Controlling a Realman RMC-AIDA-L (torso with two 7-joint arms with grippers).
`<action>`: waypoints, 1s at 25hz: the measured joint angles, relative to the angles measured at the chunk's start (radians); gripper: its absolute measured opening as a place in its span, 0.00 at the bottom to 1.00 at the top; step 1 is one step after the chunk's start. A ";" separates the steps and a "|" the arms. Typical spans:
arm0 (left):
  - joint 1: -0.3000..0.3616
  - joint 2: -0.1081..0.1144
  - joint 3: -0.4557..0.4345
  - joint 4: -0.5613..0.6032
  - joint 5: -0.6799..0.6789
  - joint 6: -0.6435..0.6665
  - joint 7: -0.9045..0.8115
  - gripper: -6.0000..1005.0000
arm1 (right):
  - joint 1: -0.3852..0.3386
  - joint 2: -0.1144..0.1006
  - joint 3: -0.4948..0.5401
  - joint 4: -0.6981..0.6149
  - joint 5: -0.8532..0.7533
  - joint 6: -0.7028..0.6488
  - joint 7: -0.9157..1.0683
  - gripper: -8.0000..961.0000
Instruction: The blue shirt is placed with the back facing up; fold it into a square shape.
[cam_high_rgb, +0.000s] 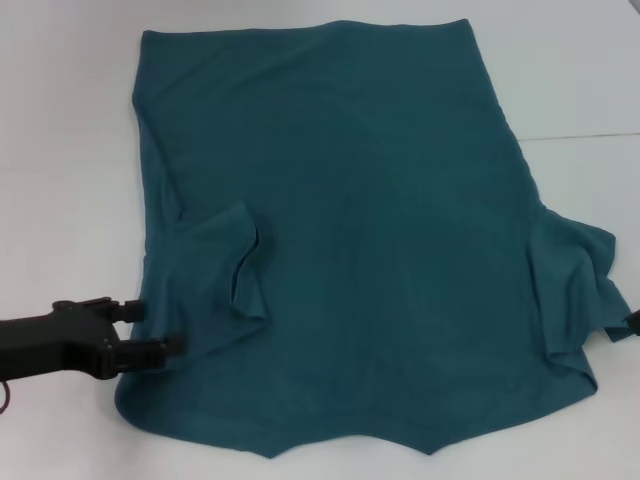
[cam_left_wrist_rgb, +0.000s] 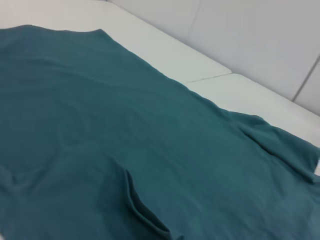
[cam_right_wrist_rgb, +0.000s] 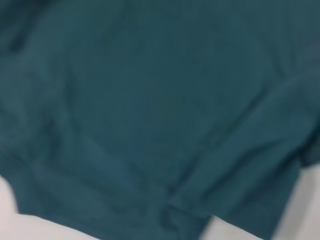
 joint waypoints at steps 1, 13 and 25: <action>-0.006 0.003 0.004 -0.007 0.000 0.004 0.001 0.83 | 0.000 0.002 -0.018 -0.003 -0.018 0.011 0.015 0.89; -0.059 0.032 0.005 -0.086 0.014 0.018 0.000 0.83 | -0.057 0.013 -0.321 -0.007 -0.062 0.140 0.204 0.89; -0.060 0.029 0.007 -0.088 0.021 0.013 -0.003 0.83 | -0.063 0.016 -0.439 0.028 -0.066 0.230 0.322 0.89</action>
